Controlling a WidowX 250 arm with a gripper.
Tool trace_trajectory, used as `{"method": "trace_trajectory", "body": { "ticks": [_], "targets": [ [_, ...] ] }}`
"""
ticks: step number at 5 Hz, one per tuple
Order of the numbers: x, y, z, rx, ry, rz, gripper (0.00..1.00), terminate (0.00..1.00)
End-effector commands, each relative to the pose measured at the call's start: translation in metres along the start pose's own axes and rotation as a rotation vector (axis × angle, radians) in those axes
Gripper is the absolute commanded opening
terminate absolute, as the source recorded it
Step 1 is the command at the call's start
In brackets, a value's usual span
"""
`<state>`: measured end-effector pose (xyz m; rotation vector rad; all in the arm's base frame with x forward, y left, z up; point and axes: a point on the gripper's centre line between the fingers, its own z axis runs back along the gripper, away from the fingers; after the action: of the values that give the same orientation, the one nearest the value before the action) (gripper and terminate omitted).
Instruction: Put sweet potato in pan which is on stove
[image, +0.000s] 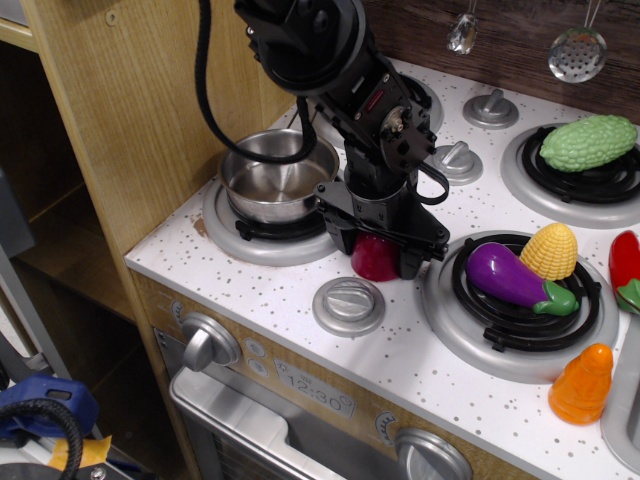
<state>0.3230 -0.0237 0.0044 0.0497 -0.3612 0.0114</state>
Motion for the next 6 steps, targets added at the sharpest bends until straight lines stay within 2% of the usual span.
{"method": "trace_trajectory", "body": {
  "ticks": [1,3,4,5,6],
  "targets": [
    [0.018,0.004,0.025,0.038,-0.029,-0.015,0.0,0.0],
    [0.044,0.02,0.078,0.139,-0.016,-0.074,0.0,0.0],
    [0.058,0.05,0.094,0.152,-0.008,-0.142,0.0,0.0],
    [0.065,0.079,0.095,0.139,-0.006,-0.207,0.0,0.0],
    [0.06,0.098,0.079,0.104,-0.045,-0.224,0.0,0.0]
  ]
}}
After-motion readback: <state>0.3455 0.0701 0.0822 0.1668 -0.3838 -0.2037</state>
